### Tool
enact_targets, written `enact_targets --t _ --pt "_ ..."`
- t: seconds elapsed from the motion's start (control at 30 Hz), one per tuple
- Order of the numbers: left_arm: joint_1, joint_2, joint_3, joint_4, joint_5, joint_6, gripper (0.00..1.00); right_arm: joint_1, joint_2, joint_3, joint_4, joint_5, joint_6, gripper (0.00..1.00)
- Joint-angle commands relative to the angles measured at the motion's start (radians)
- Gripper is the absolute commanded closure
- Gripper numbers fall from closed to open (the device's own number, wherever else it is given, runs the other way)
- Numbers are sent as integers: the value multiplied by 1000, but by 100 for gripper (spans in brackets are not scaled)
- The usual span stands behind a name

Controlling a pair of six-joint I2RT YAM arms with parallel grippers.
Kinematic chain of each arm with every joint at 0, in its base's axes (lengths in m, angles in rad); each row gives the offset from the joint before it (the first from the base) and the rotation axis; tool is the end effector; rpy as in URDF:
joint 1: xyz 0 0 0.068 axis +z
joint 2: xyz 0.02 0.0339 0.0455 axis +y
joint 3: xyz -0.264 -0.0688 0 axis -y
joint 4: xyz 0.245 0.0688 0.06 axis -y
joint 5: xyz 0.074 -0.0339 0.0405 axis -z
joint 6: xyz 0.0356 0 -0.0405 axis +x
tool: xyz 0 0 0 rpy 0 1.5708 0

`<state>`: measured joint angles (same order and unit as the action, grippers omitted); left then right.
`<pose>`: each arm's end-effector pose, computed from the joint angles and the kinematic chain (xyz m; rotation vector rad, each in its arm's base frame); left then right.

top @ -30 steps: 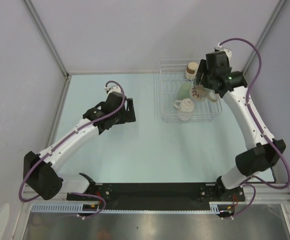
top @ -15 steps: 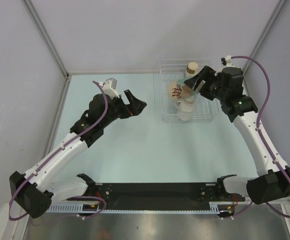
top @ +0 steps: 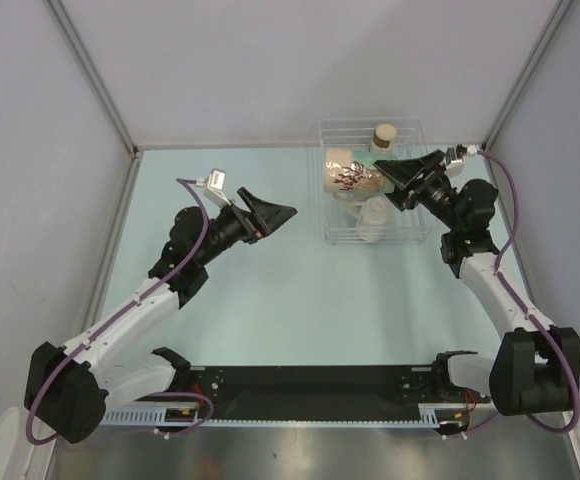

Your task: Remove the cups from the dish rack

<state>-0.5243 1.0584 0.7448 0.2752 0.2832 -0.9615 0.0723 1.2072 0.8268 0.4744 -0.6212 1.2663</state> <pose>0.2116 -0.1339 0.3209 -0.1472 1.7849 -1.3413 0.2761 0.0408 0.3346 0.4336 1.6436 1.4963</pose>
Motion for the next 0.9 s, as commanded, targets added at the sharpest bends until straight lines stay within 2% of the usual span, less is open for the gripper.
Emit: enact_targets --t 0.0,0.33,0.7,0.87 --pt "27 -20 -25 193 120 -98 0 24 -18 9 458 -106 202 100" --pt "46 -20 48 160 139 -49 0 135 -40 -15 334 -103 81 100" --pt "47 -14 83 162 134 -48 0 159 -28 -49 320 -114 56 100" --pt "41 6 93 189 160 -62 0 230 21 -40 325 -110 35 100"
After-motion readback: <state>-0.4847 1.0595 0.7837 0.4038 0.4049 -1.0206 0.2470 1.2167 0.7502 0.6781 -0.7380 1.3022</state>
